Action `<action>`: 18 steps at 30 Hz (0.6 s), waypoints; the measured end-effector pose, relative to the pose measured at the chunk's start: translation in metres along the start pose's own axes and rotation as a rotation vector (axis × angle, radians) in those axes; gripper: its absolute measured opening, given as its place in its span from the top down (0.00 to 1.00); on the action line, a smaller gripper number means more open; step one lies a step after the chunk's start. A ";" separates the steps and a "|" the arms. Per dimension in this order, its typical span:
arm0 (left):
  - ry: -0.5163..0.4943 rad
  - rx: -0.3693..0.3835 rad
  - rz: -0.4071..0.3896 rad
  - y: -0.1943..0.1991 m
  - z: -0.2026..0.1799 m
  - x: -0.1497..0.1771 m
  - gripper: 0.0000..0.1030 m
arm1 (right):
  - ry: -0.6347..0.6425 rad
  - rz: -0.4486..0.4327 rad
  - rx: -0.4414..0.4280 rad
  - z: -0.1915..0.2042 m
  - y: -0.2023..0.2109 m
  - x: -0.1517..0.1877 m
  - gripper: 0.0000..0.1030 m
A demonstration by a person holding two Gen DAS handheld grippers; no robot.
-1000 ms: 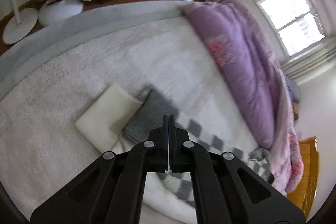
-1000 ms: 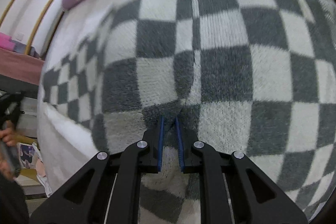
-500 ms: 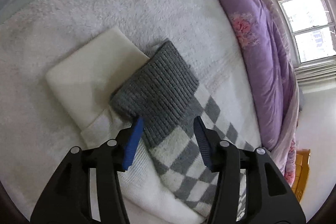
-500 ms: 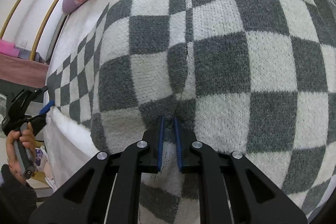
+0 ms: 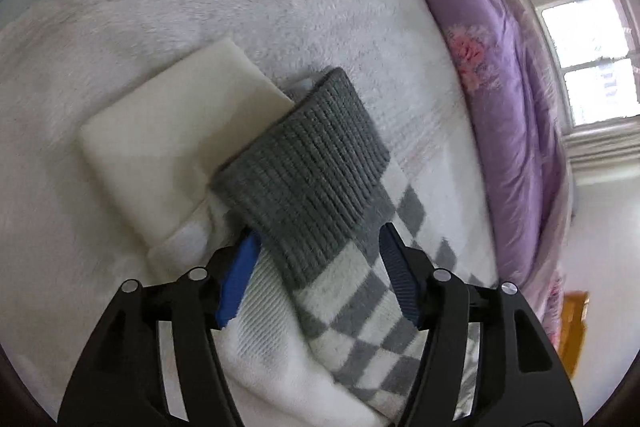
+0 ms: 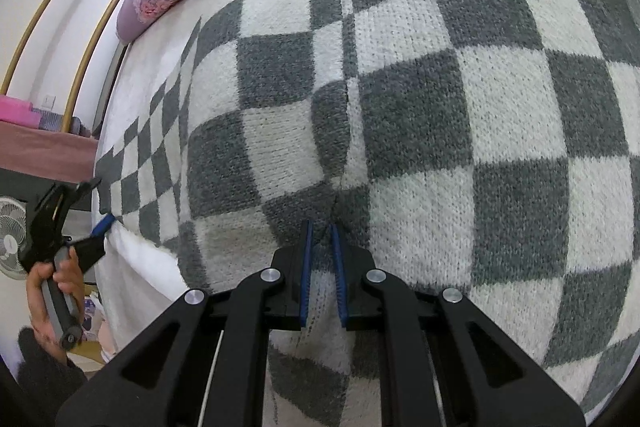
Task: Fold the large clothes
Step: 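Grasp the grey sleeve cuff with the left gripper while the right gripper pinches the cardigan body, then lift the cuff with the left gripper and fold the sleeve across the cardigan front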
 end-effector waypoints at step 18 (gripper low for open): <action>-0.299 0.102 -0.246 0.140 -0.091 0.047 0.85 | 0.036 0.037 0.009 0.005 -0.013 0.000 0.92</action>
Point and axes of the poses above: each gripper's, at about its wrist camera, not at the fingertips, and y roughly against the way its jaws point, z to its left, x to its underside, the point moved 2 cm from there along -y, roughly the way its jaws point, and after that the axes turned 2 degrees about z, right-handed, at the moved point
